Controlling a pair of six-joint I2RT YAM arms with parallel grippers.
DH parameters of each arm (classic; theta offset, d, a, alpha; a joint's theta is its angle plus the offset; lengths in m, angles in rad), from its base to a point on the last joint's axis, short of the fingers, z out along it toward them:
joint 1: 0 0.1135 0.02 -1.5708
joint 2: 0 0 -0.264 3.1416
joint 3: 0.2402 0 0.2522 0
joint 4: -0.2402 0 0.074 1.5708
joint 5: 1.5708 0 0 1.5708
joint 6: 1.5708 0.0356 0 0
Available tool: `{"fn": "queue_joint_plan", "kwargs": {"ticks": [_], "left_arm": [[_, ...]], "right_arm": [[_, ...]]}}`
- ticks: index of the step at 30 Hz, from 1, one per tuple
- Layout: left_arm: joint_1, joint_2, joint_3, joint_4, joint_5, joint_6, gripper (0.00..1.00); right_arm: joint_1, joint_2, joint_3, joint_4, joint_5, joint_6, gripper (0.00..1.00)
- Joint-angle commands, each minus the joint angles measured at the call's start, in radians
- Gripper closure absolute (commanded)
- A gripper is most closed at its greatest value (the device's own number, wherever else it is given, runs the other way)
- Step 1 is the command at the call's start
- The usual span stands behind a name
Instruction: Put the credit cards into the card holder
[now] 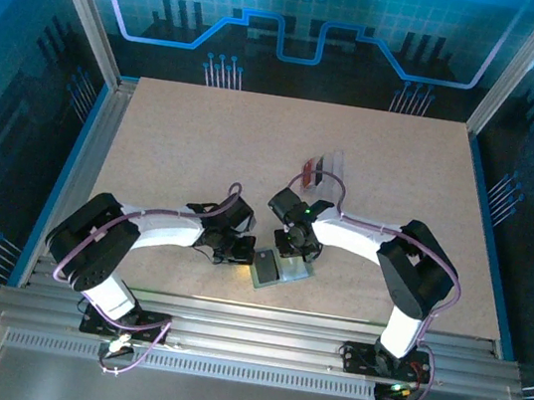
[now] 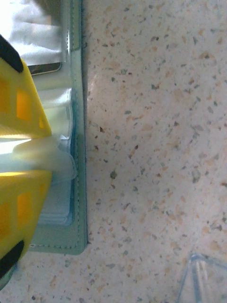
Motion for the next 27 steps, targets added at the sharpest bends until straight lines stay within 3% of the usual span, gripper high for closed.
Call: {"fn": "queue_joint_plan", "kwargs": {"ticks": [1,6,10,18,20,23,27], "left_arm": [[-0.010,0.051,-0.035,0.033,0.018,-0.014,1.00],[-0.017,0.104,-0.044,0.080,0.022,-0.020,1.00],[-0.024,0.141,-0.047,0.113,0.022,-0.032,1.00],[-0.033,0.158,-0.038,0.133,0.015,-0.046,1.00],[-0.035,0.157,-0.034,0.134,0.015,-0.049,1.00],[-0.034,0.153,-0.030,0.135,0.015,-0.054,1.00],[-0.032,0.141,-0.030,0.133,0.011,-0.059,1.00]], "right_arm": [[0.010,0.014,-0.046,-0.030,0.023,0.015,0.84],[0.021,-0.011,-0.020,-0.062,0.048,0.003,1.00],[0.039,-0.035,0.031,-0.102,0.054,-0.011,1.00],[0.079,-0.028,0.119,-0.169,-0.046,-0.002,1.00],[0.082,-0.020,0.114,-0.140,-0.109,0.010,0.94],[0.081,-0.021,0.081,-0.038,-0.236,0.030,0.75],[0.063,-0.066,0.029,0.082,-0.361,0.054,0.66]]}}
